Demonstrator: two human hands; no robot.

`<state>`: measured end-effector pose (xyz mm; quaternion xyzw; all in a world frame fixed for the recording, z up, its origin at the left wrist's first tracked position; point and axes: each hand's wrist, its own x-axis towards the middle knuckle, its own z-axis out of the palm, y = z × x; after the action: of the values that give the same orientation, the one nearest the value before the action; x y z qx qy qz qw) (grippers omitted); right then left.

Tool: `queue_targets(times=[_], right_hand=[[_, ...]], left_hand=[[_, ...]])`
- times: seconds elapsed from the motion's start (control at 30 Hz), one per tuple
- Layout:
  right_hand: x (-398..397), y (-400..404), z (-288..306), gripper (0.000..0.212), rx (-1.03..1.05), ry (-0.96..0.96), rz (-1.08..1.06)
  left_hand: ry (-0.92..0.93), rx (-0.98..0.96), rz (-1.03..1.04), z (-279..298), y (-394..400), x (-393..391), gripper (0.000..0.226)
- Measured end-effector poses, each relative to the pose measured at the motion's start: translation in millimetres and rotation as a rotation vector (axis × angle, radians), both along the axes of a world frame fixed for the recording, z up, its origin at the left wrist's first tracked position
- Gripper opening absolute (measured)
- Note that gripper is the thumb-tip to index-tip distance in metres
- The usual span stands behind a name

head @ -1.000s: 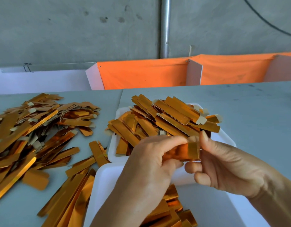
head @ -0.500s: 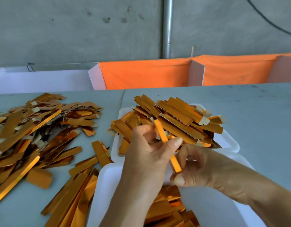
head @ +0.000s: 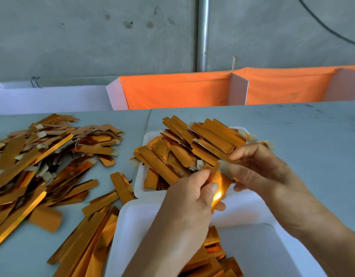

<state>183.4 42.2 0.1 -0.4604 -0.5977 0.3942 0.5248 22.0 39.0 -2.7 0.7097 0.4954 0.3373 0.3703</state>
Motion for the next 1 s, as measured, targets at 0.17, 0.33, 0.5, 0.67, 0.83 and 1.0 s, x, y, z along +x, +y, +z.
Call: queue_targets(times=[0.17,0.33,0.5,0.67,0.83,1.0], right_hand=[[-2,0,1,0.024,-0.066,-0.164,0.035],[-3,-2,3,0.028,-0.063,-0.171,-0.017],[-3,0,1,0.010,-0.124,-0.235,0.016],[4,-1,4,0.023,-0.225,-0.020,0.142],[7,-1,5,0.012,-0.259,0.021,0.196],[8,-1,4,0.010,-0.320,0.152,0.238]], left_hand=[[0.103,0.110,-0.028,0,1,4,0.028],[0.181,0.240,0.004,-1,0,9,0.040],[0.241,0.291,0.045,-4,3,7,0.047],[0.200,0.255,0.012,-3,1,6,0.048],[0.166,0.216,0.002,-2,1,6,0.045],[0.135,0.230,-0.053,-2,1,5,0.040]])
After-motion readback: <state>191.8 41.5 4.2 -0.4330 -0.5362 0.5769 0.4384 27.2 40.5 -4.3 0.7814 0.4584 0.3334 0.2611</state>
